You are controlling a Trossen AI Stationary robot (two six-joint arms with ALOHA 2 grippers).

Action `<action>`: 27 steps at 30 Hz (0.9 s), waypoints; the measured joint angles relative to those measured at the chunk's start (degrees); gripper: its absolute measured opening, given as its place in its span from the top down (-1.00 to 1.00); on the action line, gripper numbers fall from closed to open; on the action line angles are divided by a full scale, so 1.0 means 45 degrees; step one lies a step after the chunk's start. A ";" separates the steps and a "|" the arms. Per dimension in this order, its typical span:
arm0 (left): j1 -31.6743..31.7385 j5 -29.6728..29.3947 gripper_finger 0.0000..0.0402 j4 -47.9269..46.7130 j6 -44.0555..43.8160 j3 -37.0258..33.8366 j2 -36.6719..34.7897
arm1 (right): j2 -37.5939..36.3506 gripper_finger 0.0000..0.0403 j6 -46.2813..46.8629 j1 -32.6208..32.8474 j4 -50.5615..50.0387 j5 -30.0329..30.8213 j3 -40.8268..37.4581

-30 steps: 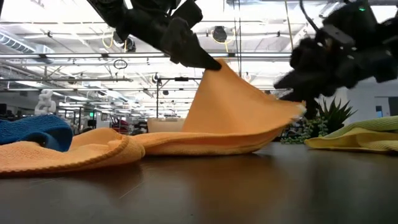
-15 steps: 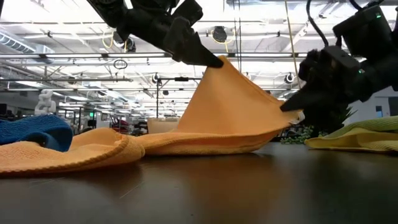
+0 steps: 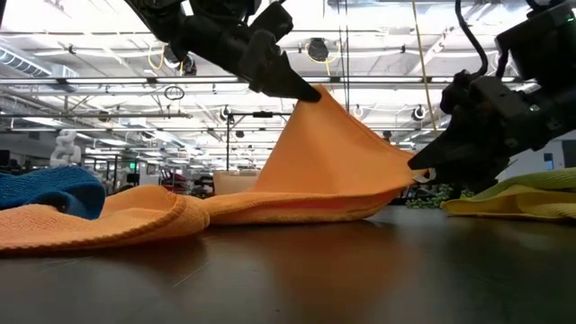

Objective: Fold microfiber towels
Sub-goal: Fold the right orange towel

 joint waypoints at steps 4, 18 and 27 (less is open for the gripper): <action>0.0000 -0.0237 0.98 -0.0148 -0.0007 0.0000 0.0000 | -0.0005 0.18 -0.0024 0.0173 -0.0013 0.0455 0.0000; 0.0000 -0.0244 0.98 -0.0172 -0.0314 0.0000 -0.0003 | -0.0635 0.94 -0.0893 0.0169 0.0225 0.0170 0.0000; -0.0321 -0.0237 0.98 -0.0568 -0.0971 0.0015 -0.1247 | -0.2556 0.98 -0.1782 0.0178 0.1777 -0.1813 0.0000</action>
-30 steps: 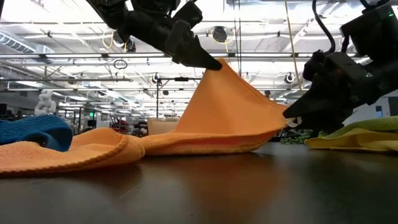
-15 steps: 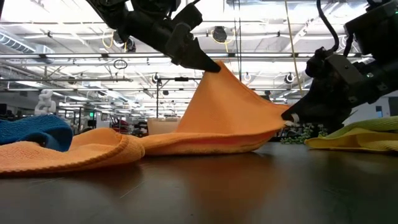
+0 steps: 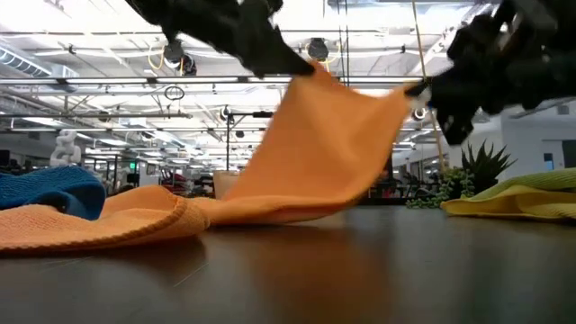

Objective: Fold microfiber towels
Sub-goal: Fold the right orange towel

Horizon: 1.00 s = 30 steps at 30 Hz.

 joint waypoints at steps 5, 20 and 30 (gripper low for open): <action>-0.0765 -0.0014 0.98 -0.0561 -0.1084 -0.0019 -0.1397 | -0.1363 0.99 -0.0573 -0.0005 0.1176 -0.0243 0.0002; -0.6061 -0.5322 0.99 -0.0709 -0.3160 -0.0019 -0.2459 | -0.2211 1.00 -0.2160 0.2194 -0.2430 -0.1233 0.3937; -0.8641 -0.8464 0.99 -0.0738 -0.4073 -0.0015 -0.2464 | -0.1514 1.00 -0.3165 0.3566 -0.4755 0.1660 0.6217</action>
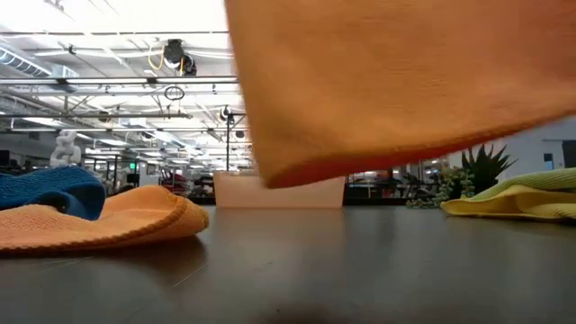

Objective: Fold microfiber towels
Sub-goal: Fold the right orange towel

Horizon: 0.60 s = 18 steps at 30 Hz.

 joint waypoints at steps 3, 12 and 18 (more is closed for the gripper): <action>0.0228 -0.0318 0.99 -0.1304 -0.0945 0.0000 0.0173 | 0.0000 1.00 0.1422 -0.0281 -0.2362 0.1503 0.0000; 0.2781 0.0762 0.96 -0.2790 -0.1844 -0.0015 0.2450 | 0.0872 1.00 0.4735 -0.2223 -0.7461 0.3140 0.0000; 0.5216 0.1239 0.98 -0.3105 -0.1114 -0.0015 0.3482 | 0.2150 1.00 0.4164 -0.3902 -0.7664 0.3051 0.0000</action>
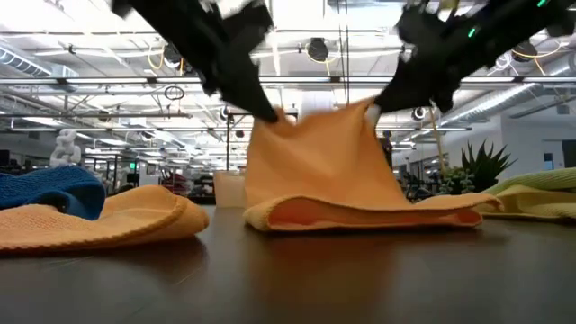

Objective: Fold microfiber towels
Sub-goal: Fold the right orange towel

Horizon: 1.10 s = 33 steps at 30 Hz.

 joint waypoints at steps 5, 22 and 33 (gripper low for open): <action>0.1935 0.0620 0.96 0.0060 0.1764 -0.0008 0.0460 | 0.0434 1.00 -0.1258 -0.1416 -0.0500 0.0037 -0.0005; 0.3487 0.4996 0.99 0.5781 0.3558 -0.3353 0.0292 | 0.0335 1.00 -0.1862 -0.2625 -0.0374 -0.3319 -0.0010; 0.1261 0.4926 0.96 0.5784 0.3781 -0.3421 0.0292 | 0.0975 1.00 -0.1108 -0.0106 -0.0142 -0.3726 -0.0010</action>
